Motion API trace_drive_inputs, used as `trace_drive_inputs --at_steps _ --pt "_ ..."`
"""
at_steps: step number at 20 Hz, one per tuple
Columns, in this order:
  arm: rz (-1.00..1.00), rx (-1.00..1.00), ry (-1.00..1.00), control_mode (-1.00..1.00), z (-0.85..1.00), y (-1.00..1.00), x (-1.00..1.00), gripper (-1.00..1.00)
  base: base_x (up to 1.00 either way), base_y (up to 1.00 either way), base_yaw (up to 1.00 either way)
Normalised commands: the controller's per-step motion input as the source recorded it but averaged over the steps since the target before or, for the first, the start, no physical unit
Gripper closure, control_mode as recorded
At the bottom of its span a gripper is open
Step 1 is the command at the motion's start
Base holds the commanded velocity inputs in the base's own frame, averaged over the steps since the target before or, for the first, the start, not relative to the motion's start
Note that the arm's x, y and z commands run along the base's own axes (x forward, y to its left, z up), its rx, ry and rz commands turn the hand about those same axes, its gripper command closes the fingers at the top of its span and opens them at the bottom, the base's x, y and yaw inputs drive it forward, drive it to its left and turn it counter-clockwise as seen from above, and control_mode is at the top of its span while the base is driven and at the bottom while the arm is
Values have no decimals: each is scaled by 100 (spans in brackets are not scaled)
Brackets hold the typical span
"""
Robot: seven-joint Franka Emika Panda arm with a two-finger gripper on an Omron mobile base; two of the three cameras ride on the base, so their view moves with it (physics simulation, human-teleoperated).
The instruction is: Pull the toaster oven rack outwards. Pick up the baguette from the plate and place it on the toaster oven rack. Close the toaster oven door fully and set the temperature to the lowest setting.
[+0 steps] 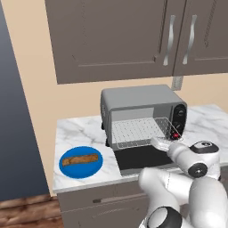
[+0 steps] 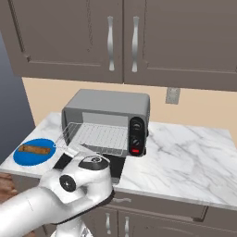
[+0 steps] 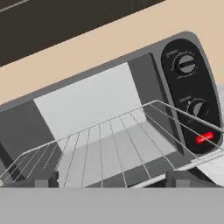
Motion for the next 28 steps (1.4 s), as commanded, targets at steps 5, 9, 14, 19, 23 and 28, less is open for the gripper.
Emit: trace_drive_inputs --at_steps 5,9,14,19,23,28 --pt "-21 36 -12 -100 81 0 -100 -100 0 0 0" --pt "-2 23 -4 -100 100 0 -100 -100 0 0 0" --pt "0 19 3 -100 100 16 -70 -100 0 0 0" --pt "0 6 1 -100 100 15 -27 -100 0 0 0" --pt "1 5 -1 -100 100 0 -16 -100 0 0 0" --pt "0 1 -9 -100 100 0 0 -100 0 0 0"
